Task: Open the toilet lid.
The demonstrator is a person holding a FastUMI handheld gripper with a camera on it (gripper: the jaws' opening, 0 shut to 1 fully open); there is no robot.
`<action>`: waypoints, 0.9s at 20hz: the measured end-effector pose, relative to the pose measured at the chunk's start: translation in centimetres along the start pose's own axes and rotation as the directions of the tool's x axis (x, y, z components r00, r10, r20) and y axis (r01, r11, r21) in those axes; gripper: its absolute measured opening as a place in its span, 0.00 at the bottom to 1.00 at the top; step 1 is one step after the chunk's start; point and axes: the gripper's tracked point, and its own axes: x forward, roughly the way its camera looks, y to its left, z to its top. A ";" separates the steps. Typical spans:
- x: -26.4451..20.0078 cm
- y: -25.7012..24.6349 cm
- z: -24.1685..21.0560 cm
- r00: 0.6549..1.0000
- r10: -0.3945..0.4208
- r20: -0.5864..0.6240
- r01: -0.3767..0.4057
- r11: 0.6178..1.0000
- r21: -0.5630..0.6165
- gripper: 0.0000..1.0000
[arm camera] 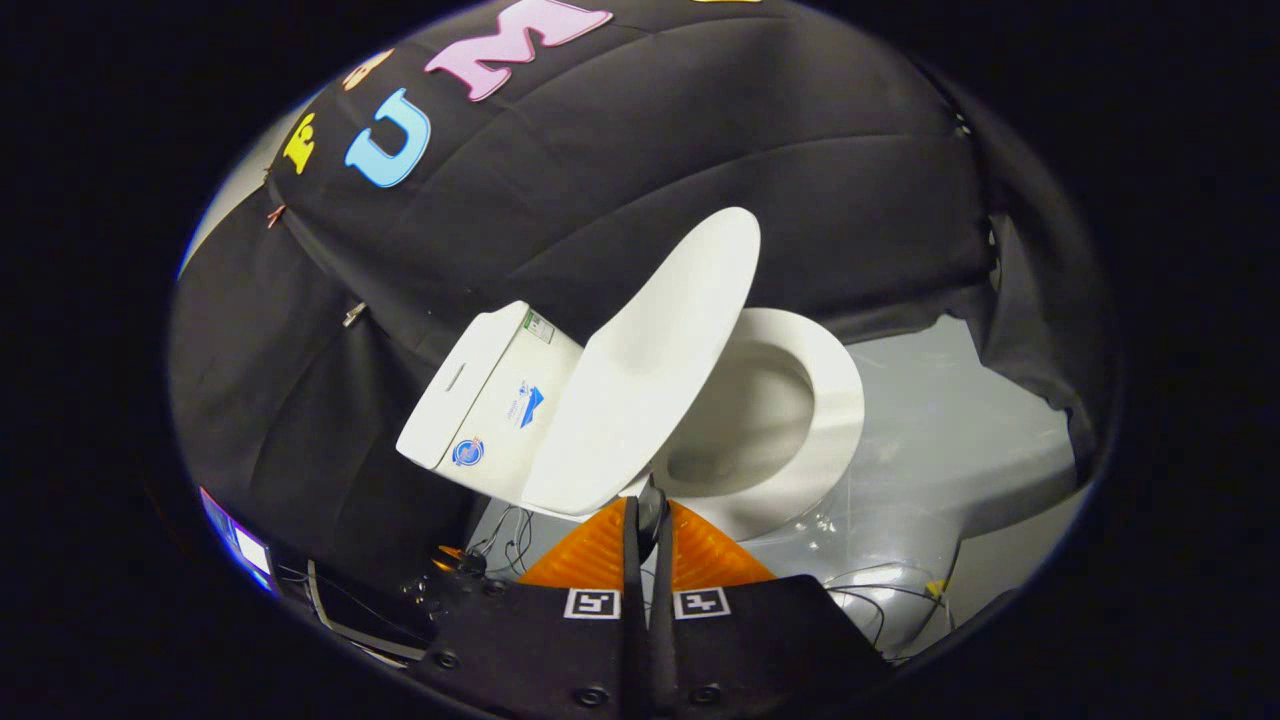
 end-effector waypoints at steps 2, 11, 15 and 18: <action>-0.2 1.7 0.8 1.000 -0.022 0.012 0.022 0.999 -0.033 0.05; -0.6 7.6 3.5 0.973 -0.175 0.153 0.210 0.944 -0.254 0.05; -0.6 10.3 4.3 0.953 -0.204 0.223 0.270 0.905 -0.328 0.05; -0.6 12.5 5.1 0.936 -0.216 0.277 0.312 0.872 -0.376 0.05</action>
